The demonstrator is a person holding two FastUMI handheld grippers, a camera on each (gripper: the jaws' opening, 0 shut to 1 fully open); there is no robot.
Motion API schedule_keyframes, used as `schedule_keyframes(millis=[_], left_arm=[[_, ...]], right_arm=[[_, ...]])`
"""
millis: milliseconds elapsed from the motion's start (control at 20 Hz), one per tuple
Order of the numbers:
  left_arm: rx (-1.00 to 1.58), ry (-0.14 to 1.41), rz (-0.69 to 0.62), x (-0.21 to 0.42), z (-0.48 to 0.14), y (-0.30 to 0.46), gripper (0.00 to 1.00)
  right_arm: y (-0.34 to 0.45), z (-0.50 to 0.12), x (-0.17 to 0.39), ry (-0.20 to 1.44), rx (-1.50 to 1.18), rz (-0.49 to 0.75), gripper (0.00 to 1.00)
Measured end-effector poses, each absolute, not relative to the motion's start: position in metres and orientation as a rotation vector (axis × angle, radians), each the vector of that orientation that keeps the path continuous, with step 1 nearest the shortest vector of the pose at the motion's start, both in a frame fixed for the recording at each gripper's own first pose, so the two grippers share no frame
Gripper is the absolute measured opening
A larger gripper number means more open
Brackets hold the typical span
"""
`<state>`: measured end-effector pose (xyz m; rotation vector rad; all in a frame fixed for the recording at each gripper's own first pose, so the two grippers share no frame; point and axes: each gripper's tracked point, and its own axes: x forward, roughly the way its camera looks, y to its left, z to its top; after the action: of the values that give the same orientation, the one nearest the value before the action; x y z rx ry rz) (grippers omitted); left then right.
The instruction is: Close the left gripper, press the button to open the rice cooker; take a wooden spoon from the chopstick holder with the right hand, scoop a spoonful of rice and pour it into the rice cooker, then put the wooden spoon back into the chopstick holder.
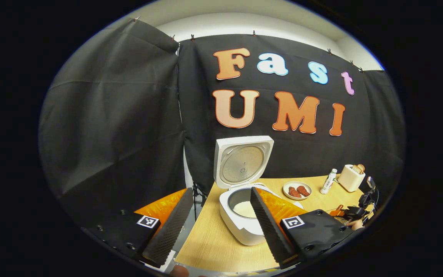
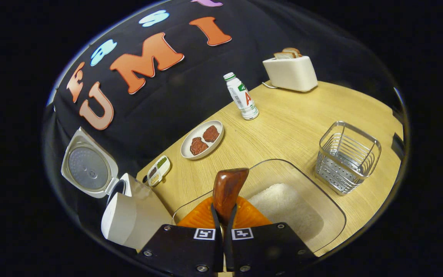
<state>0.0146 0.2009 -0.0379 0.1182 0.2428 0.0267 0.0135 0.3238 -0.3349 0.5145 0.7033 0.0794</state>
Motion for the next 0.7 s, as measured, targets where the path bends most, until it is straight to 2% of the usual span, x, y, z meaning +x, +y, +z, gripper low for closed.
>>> schedule_keyframes(millis=[350, 700], left_arm=[[0.116, 0.240, 0.021, 0.013, -0.036, 0.196, 1.00], [0.100, 0.227, 0.015, 0.008, -0.033, 0.192, 1.00]], right_arm=[[0.312, -0.332, 0.008, 0.739, 0.658, 0.068, 0.01], [0.291, -0.303, 0.018, 0.682, 0.690, 0.040, 0.01]])
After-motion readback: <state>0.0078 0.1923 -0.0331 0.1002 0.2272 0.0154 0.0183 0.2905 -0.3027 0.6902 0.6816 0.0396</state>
